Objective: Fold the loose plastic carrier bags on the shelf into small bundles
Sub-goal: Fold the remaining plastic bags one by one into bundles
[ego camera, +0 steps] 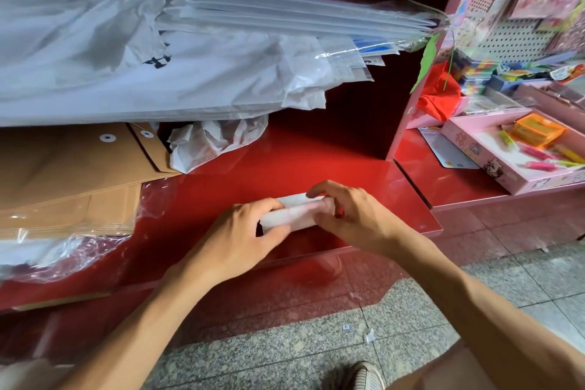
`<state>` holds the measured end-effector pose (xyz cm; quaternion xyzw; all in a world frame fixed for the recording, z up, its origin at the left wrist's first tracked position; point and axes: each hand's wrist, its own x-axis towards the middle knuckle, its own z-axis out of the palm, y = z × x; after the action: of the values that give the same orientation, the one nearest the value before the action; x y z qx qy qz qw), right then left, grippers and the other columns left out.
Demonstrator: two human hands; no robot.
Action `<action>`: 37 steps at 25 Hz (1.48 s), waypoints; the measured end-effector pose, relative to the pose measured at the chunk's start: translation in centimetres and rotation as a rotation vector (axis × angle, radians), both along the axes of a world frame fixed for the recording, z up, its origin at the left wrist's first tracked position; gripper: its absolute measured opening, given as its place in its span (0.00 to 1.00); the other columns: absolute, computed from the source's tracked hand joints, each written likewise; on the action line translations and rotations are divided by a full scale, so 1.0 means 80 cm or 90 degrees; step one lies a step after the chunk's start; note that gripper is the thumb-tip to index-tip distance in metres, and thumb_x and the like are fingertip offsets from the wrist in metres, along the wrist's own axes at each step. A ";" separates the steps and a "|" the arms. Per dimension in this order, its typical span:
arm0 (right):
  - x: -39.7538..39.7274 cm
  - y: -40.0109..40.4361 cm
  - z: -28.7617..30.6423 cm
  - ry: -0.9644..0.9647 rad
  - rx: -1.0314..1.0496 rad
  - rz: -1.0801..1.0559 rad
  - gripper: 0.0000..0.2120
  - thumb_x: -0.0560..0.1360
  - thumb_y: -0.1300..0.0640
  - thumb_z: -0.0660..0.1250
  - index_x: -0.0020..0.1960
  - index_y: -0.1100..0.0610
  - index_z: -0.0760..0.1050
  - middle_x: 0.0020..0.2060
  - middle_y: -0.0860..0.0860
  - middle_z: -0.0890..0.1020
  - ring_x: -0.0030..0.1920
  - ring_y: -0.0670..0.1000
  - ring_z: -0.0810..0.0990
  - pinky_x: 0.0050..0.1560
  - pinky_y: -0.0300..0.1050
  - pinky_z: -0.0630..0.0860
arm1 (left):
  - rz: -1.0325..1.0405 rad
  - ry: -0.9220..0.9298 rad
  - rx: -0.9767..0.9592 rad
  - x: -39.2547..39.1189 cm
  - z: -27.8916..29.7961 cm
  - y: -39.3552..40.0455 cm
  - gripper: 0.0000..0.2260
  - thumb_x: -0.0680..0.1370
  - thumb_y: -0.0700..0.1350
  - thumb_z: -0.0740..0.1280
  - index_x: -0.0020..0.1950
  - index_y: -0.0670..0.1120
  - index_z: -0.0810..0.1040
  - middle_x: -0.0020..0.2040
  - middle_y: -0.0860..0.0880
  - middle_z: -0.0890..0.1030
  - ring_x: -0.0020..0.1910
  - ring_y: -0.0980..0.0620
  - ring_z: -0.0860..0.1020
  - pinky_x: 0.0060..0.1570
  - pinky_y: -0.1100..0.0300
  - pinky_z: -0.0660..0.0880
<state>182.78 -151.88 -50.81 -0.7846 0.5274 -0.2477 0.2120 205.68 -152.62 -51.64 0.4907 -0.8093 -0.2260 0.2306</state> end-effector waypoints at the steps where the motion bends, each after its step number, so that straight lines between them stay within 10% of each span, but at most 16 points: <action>1: 0.004 -0.003 -0.003 -0.037 0.013 -0.059 0.13 0.76 0.53 0.67 0.59 0.52 0.74 0.40 0.46 0.81 0.38 0.46 0.79 0.39 0.46 0.74 | 0.032 0.033 0.027 -0.001 -0.002 -0.003 0.13 0.77 0.55 0.66 0.61 0.57 0.76 0.51 0.58 0.81 0.51 0.56 0.79 0.47 0.65 0.73; 4: 0.024 -0.008 -0.014 0.016 0.048 -0.181 0.13 0.78 0.48 0.64 0.58 0.53 0.75 0.49 0.50 0.79 0.47 0.53 0.80 0.45 0.48 0.75 | 0.122 -0.068 0.086 -0.003 -0.008 -0.007 0.19 0.80 0.55 0.61 0.70 0.54 0.72 0.63 0.52 0.77 0.65 0.49 0.73 0.64 0.52 0.67; 7: 0.048 -0.006 -0.024 0.227 0.020 -0.213 0.14 0.80 0.46 0.59 0.56 0.56 0.72 0.53 0.53 0.71 0.53 0.58 0.75 0.44 0.48 0.69 | 0.101 -0.212 0.018 -0.002 -0.013 -0.008 0.13 0.79 0.56 0.63 0.63 0.56 0.74 0.60 0.56 0.70 0.62 0.53 0.68 0.60 0.52 0.62; 13: 0.100 -0.015 0.015 -0.133 0.105 -0.163 0.07 0.74 0.54 0.70 0.44 0.52 0.72 0.40 0.49 0.79 0.41 0.52 0.78 0.37 0.46 0.70 | 0.158 0.127 0.106 0.054 0.030 0.029 0.07 0.75 0.46 0.70 0.41 0.53 0.74 0.33 0.56 0.75 0.31 0.59 0.71 0.32 0.62 0.66; 17: 0.196 0.014 0.076 -0.283 -0.071 -0.027 0.07 0.73 0.56 0.74 0.48 0.50 0.77 0.37 0.44 0.83 0.34 0.40 0.77 0.35 0.38 0.73 | 0.266 0.193 -0.068 0.161 0.086 0.095 0.12 0.74 0.39 0.71 0.53 0.54 0.78 0.42 0.62 0.81 0.41 0.69 0.77 0.39 0.74 0.68; 21: 0.352 0.064 0.110 -0.475 0.119 0.256 0.12 0.72 0.66 0.74 0.54 0.58 0.79 0.37 0.56 0.80 0.32 0.45 0.76 0.33 0.36 0.72 | 0.487 0.224 -0.176 0.292 0.097 0.207 0.10 0.74 0.40 0.72 0.52 0.52 0.82 0.44 0.66 0.82 0.47 0.69 0.80 0.43 0.71 0.74; 29: 0.602 0.162 0.036 -0.151 0.412 0.474 0.01 0.71 0.63 0.73 0.40 0.60 0.82 0.29 0.54 0.79 0.32 0.51 0.76 0.33 0.44 0.77 | 0.921 0.327 -0.024 0.401 -0.093 0.405 0.05 0.76 0.43 0.71 0.47 0.53 0.81 0.43 0.56 0.83 0.42 0.56 0.80 0.40 0.58 0.74; 31: 0.642 0.178 0.001 -0.099 0.356 0.465 0.06 0.68 0.59 0.72 0.33 0.58 0.81 0.28 0.53 0.79 0.32 0.52 0.76 0.35 0.52 0.76 | 0.993 0.215 0.095 0.411 -0.138 0.450 0.12 0.75 0.43 0.70 0.56 0.55 0.79 0.55 0.55 0.82 0.50 0.53 0.80 0.46 0.58 0.76; 37: 0.699 0.232 -0.054 0.007 0.228 0.483 0.09 0.74 0.60 0.68 0.37 0.53 0.81 0.27 0.46 0.77 0.27 0.42 0.73 0.28 0.30 0.66 | 0.890 -0.003 0.296 0.469 -0.185 0.473 0.40 0.74 0.44 0.70 0.80 0.53 0.51 0.80 0.51 0.57 0.70 0.46 0.71 0.62 0.54 0.73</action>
<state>238.71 -133.33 -55.10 -0.8753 0.2366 -0.0520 0.4185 243.18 -114.78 -66.41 0.9286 -0.2395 -0.1910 0.2093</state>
